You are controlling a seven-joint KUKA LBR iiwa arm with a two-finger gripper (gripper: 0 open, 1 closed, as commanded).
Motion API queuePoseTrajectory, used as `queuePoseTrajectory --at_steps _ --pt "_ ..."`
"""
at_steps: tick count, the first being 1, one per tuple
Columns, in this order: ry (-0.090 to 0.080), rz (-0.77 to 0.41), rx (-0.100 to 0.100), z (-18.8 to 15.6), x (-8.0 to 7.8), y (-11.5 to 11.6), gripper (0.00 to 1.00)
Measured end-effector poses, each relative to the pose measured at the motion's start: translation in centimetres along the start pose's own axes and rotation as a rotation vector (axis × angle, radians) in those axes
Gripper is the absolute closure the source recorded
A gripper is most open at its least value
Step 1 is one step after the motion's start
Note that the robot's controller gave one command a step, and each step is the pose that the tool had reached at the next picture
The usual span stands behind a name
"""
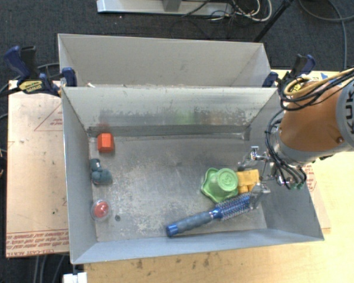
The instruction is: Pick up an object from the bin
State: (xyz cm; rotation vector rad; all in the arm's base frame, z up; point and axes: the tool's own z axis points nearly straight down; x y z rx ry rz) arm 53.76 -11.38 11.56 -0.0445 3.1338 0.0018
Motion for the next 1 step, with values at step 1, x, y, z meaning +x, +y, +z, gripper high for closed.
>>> queuePoseTrajectory --at_steps 1 --pt "-0.012 -0.140 0.005 1.92 1.76 -0.09 0.00"
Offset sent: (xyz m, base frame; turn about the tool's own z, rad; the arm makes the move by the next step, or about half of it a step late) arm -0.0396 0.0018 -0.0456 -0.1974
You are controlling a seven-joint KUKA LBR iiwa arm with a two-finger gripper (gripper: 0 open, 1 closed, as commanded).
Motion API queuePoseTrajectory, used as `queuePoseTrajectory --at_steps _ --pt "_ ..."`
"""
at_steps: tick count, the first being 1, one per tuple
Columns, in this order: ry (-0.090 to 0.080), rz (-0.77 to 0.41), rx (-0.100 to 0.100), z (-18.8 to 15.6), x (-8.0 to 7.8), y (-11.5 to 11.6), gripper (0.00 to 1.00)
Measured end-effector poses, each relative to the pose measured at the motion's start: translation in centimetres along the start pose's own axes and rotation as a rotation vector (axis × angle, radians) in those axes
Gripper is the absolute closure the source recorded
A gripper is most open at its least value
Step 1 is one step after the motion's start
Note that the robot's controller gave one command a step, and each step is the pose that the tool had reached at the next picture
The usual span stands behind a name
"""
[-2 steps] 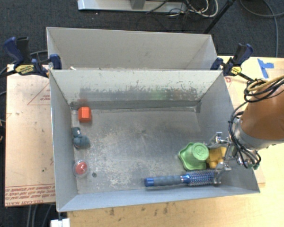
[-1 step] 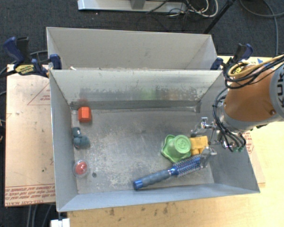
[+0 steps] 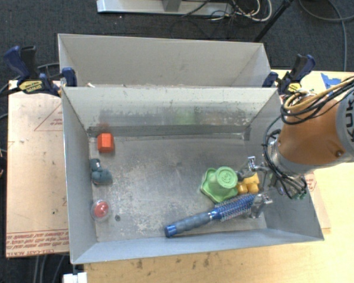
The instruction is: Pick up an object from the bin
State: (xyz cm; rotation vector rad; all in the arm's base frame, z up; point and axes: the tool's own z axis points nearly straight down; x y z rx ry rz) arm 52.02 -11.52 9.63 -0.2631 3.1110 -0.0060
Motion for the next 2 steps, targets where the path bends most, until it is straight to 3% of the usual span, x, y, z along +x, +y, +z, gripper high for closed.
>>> queuePoseTrajectory --at_steps 1,2 --pt "0.010 -0.001 -0.004 0.1 0.3 0.1 1.00" --pt "0.010 -0.037 -0.003 -10.9 0.0 1.0 1.00"
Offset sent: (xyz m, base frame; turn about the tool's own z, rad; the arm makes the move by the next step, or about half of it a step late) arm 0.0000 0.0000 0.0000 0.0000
